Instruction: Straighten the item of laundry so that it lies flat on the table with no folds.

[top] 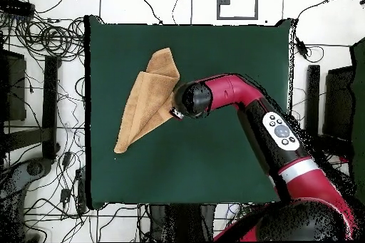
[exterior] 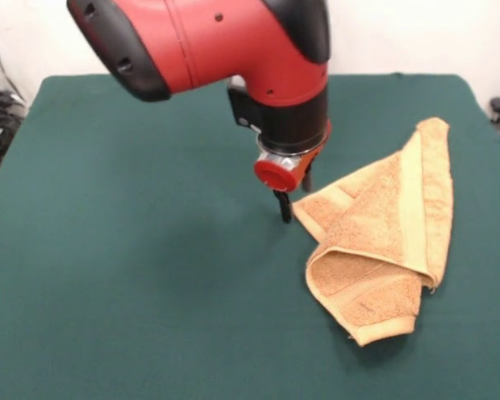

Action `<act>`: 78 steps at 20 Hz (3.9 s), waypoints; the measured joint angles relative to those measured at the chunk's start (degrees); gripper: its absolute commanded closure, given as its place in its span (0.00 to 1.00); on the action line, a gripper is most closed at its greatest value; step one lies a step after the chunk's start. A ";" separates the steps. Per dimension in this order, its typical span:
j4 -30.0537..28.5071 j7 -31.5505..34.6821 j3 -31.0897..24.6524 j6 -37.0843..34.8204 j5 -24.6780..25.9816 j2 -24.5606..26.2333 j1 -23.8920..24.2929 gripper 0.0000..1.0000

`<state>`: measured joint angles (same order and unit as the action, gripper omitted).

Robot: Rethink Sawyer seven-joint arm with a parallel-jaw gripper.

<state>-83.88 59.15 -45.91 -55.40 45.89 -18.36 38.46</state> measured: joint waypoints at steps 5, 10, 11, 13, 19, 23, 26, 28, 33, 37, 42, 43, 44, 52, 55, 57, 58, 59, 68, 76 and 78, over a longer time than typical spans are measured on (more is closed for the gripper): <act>0.02 0.00 -0.01 0.01 0.46 1.73 0.48 0.00; 0.03 -0.01 -0.30 0.00 0.40 2.56 0.84 0.00; 0.03 -0.01 -0.40 0.01 0.33 2.63 1.00 0.00; 0.04 -0.18 -1.03 0.12 -0.21 3.35 2.04 0.00; 0.05 -0.19 -2.07 0.12 -1.63 4.60 3.84 0.00; 0.05 -0.19 -2.69 0.11 -1.82 5.14 4.50 0.00; 0.04 -0.33 -3.29 0.07 -1.92 5.67 5.23 0.00; 0.16 -0.33 -3.83 0.27 -2.16 6.43 6.17 1.00; 0.31 -0.40 -3.92 0.90 -2.13 7.32 6.71 1.00; 0.29 -0.41 -4.04 0.89 -2.07 7.35 6.78 1.00; 0.29 -0.46 -4.05 0.89 -2.04 7.34 6.77 1.00; 0.29 -0.46 -4.05 0.89 -2.05 7.35 6.78 1.00; 0.29 -0.46 -4.05 0.89 -2.05 7.35 6.77 1.00; 0.26 -0.52 -4.06 0.89 -1.89 7.25 6.73 1.00; 0.25 -0.54 -4.05 0.90 -1.76 7.14 6.68 1.00; 0.20 -0.56 -4.05 0.91 -1.41 6.86 6.63 1.00; 0.17 -0.57 -4.05 0.92 -1.23 6.72 6.61 1.00; 0.14 -0.58 -4.04 0.92 -1.05 6.58 6.58 1.00; -0.11 -2.73 -4.05 0.68 1.70 3.89 6.68 1.00; -0.10 -9.99 -3.87 -0.08 4.61 1.84 7.95 1.00; -0.06 -12.14 -3.72 -0.45 5.20 1.70 8.27 1.00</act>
<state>-83.94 47.01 -49.63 -55.84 51.09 -16.67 46.73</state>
